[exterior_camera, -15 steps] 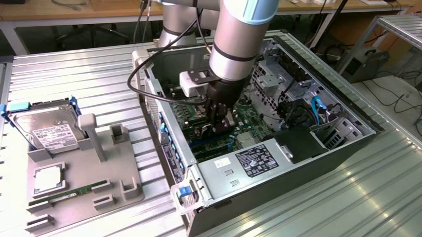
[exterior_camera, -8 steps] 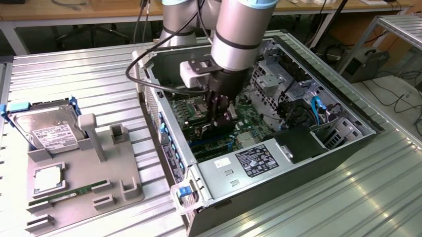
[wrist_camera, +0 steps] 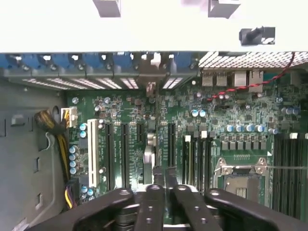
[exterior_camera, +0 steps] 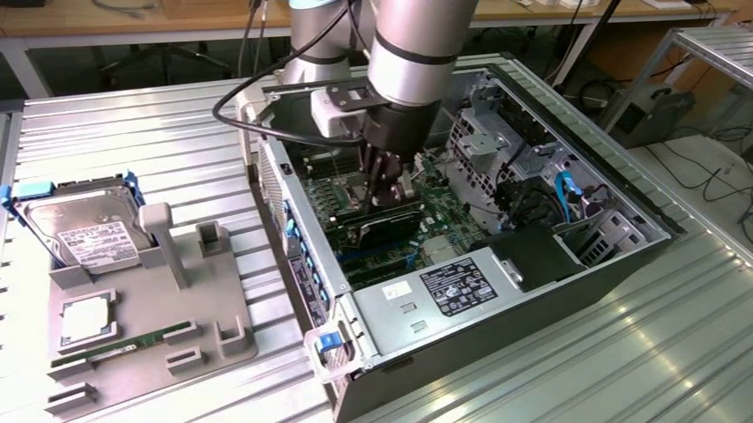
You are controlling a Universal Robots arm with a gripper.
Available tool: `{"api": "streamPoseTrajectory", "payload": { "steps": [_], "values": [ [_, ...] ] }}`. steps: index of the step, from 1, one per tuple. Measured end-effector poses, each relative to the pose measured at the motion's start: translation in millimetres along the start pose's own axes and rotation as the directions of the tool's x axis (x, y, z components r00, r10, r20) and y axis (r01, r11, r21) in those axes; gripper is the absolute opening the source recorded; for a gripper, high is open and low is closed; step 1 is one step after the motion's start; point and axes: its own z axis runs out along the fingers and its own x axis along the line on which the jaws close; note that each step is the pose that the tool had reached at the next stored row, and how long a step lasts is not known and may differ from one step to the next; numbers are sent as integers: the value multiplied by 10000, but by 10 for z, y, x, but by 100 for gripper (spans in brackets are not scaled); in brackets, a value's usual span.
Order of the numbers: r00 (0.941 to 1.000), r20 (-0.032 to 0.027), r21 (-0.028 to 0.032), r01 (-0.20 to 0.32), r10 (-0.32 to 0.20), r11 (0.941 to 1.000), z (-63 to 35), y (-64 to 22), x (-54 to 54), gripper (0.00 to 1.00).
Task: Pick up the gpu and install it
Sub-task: 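Insert the gpu into the slot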
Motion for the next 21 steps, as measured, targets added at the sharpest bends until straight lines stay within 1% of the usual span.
{"api": "streamPoseTrajectory", "payload": {
  "steps": [1, 8, 17, 21],
  "values": [
    [10000, -2, 1, 2, -2, 10000, 9, 1, 0, 11],
    [10000, -4, 2, 6, -6, 10000, 114, -1, 1, 11],
    [10000, -25, 1, 6, -6, 10000, 127, 7, 18, 11],
    [10000, -33, -1, 5, -5, 10000, 174, 32, 20, 11]
  ]
}}
